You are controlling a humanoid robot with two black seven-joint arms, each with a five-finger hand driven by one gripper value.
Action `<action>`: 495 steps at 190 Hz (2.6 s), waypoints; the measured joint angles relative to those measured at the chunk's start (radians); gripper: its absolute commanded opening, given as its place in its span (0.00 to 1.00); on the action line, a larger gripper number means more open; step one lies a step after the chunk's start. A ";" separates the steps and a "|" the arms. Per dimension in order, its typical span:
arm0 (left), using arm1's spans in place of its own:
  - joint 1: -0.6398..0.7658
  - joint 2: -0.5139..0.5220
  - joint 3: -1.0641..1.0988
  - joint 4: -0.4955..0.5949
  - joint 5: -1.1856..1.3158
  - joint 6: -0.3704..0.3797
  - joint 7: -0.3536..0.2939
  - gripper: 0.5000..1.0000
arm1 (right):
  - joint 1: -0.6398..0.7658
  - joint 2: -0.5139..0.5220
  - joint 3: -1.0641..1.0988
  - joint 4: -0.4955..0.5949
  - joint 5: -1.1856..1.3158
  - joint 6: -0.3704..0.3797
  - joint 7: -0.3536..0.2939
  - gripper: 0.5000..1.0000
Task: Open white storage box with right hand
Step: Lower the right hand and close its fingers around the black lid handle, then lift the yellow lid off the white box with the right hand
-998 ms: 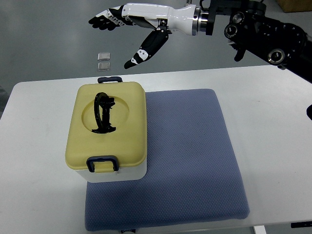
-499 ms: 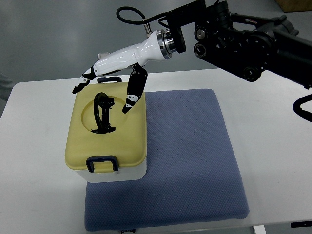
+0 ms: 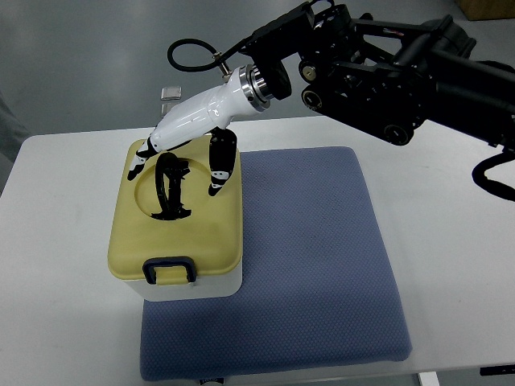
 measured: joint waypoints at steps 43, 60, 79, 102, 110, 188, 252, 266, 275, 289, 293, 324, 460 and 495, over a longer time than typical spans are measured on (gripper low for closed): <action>0.000 0.000 0.000 0.000 0.000 0.000 0.000 1.00 | -0.005 0.017 0.002 0.000 -0.003 -0.020 0.000 0.83; 0.000 0.000 0.000 0.000 0.000 0.000 0.000 1.00 | -0.005 0.027 -0.016 0.000 -0.028 -0.035 0.000 0.83; 0.000 0.000 0.000 0.000 0.000 0.000 0.000 1.00 | 0.001 0.034 -0.047 0.000 -0.059 -0.081 0.000 0.82; 0.000 0.000 0.000 0.000 0.000 0.000 0.000 1.00 | 0.004 0.035 -0.072 0.000 -0.068 -0.123 0.000 0.81; 0.000 0.000 0.000 0.000 0.000 0.000 0.000 1.00 | 0.005 0.036 -0.077 0.000 -0.068 -0.135 0.000 0.77; 0.000 0.000 0.000 0.000 0.000 0.000 0.000 1.00 | 0.011 0.043 -0.083 0.000 -0.068 -0.156 0.000 0.43; 0.000 0.000 0.000 0.000 0.000 0.000 0.000 1.00 | 0.015 0.045 -0.084 -0.001 -0.068 -0.154 -0.002 0.30; 0.000 0.000 0.000 0.000 0.000 0.000 0.000 1.00 | 0.022 0.045 -0.083 -0.001 -0.067 -0.154 -0.002 0.30; 0.000 0.000 0.000 0.000 0.000 0.000 0.000 1.00 | 0.025 0.045 -0.083 -0.001 -0.066 -0.153 -0.002 0.30; 0.000 0.000 0.000 0.000 0.000 0.000 0.000 1.00 | 0.028 0.044 -0.082 -0.001 -0.066 -0.150 -0.002 0.30; 0.000 0.000 0.000 0.000 0.000 0.000 0.000 1.00 | 0.028 0.044 -0.082 -0.001 -0.065 -0.149 -0.002 0.30; 0.000 0.000 0.000 0.000 0.000 0.000 0.000 1.00 | 0.029 0.044 -0.082 -0.001 -0.065 -0.147 -0.002 0.08; 0.000 0.000 0.000 0.000 0.000 0.000 0.000 1.00 | 0.063 0.044 -0.062 -0.003 -0.042 -0.125 0.000 0.00; 0.000 0.000 0.000 0.000 0.000 0.000 0.000 1.00 | 0.087 0.033 -0.051 -0.022 -0.032 -0.125 0.000 0.00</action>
